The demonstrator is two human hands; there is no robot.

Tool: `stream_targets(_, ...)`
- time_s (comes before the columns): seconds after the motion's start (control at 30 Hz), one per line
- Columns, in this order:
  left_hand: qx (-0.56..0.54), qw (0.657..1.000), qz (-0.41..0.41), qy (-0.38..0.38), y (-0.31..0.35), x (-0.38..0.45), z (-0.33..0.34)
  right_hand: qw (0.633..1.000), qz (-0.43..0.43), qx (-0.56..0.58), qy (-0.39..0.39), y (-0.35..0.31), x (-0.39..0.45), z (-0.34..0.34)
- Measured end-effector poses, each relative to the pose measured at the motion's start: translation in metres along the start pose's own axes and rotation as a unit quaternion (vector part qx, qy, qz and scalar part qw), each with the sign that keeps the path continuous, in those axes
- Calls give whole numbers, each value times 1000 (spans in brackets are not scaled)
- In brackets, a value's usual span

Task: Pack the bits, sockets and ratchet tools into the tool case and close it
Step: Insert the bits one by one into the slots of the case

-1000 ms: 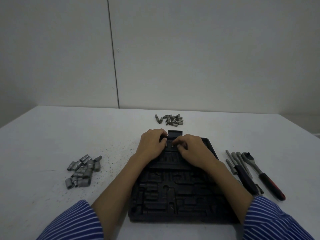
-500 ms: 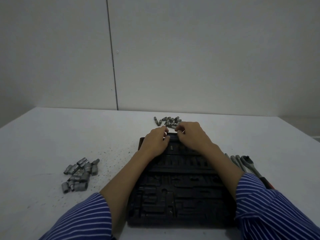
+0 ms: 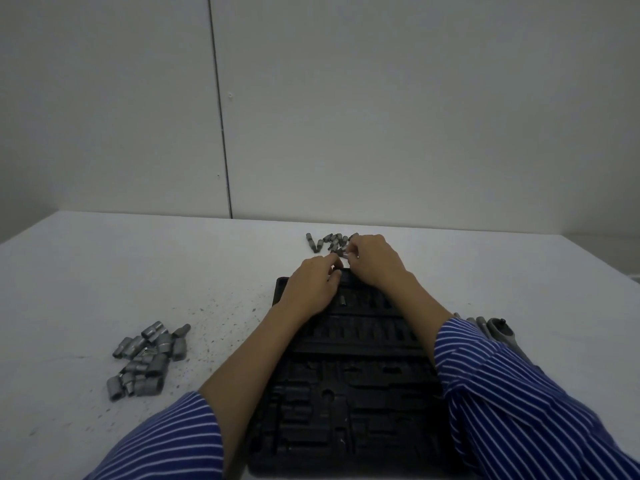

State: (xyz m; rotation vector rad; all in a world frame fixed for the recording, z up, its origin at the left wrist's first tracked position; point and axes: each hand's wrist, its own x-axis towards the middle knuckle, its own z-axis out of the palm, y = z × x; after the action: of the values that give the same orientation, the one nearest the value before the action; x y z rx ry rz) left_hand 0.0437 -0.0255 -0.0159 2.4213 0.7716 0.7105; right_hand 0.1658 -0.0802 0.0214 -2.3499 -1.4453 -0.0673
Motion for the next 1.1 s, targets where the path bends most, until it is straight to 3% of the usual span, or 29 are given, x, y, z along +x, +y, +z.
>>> stream_targets(0.87,37,999,1,-2,-3,-2,5,999,33,11,-5,8,20,21)
stream_targets(1.1,36,999,0,-21,-1,-2,0,995,74,62,12,7,8,10)
